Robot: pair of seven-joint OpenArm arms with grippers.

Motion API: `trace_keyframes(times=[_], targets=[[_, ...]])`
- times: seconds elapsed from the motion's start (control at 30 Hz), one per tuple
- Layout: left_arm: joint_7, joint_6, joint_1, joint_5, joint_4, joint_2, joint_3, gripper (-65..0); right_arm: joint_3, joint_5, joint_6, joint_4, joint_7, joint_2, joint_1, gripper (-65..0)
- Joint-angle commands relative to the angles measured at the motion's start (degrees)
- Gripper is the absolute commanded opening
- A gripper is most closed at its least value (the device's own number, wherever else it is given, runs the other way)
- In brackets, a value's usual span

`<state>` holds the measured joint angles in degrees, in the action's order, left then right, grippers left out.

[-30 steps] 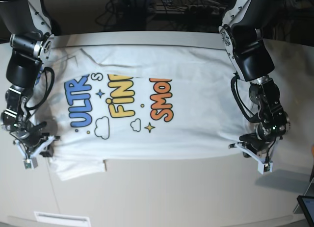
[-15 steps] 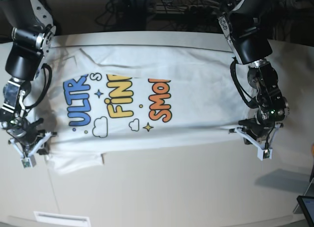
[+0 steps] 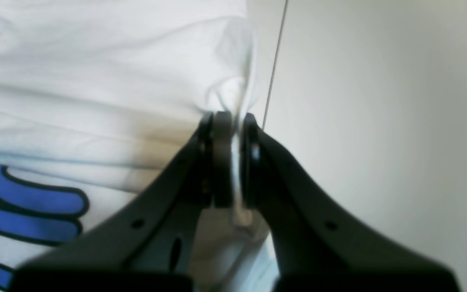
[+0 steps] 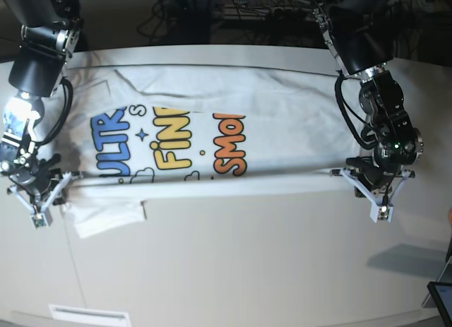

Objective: Fold the T-shirt properly
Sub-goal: 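Lift the pinched hem and fold it over toward the shoulder fold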

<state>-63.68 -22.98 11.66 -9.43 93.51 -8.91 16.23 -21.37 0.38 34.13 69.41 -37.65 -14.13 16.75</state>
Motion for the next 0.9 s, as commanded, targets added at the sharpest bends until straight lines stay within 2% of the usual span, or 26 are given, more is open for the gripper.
trace_keyframes(times=[0.0,0.1,0.23,0.47,0.77,0.87], targets=[[0.3,0.1,0.7,0.2,1.2,-0.8,0.2,-65.0,-0.3,0.2,-0.5,2.1,0.6,-0.9,0.9,-64.3],[0.5,0.1,-1.0,0.2,1.2,-0.8,0.2,-65.0,-0.3,0.2,-0.5,4.6,-1.1,-0.8,-0.9,-64.3],[0.7,0.0,-2.8,0.2,1.1,-0.8,-0.5,-65.0,-0.4,0.2,-0.5,7.6,-3.6,1.0,-2.8,-64.3],[1.5,0.0,-4.4,0.2,0.9,-0.8,-3.3,-65.0,-0.4,0.0,-0.7,10.0,-4.1,3.0,-5.6,-64.3],[1.7,0.0,-5.6,0.5,0.2,-1.1,-3.3,-65.0,-0.4,0.0,-0.8,10.5,-6.5,3.0,-6.6,-63.1],[1.7,0.0,-6.0,0.6,0.2,-1.1,-3.3,-65.0,-0.4,0.0,-0.8,11.3,-7.0,2.7,-6.6,-58.0]])
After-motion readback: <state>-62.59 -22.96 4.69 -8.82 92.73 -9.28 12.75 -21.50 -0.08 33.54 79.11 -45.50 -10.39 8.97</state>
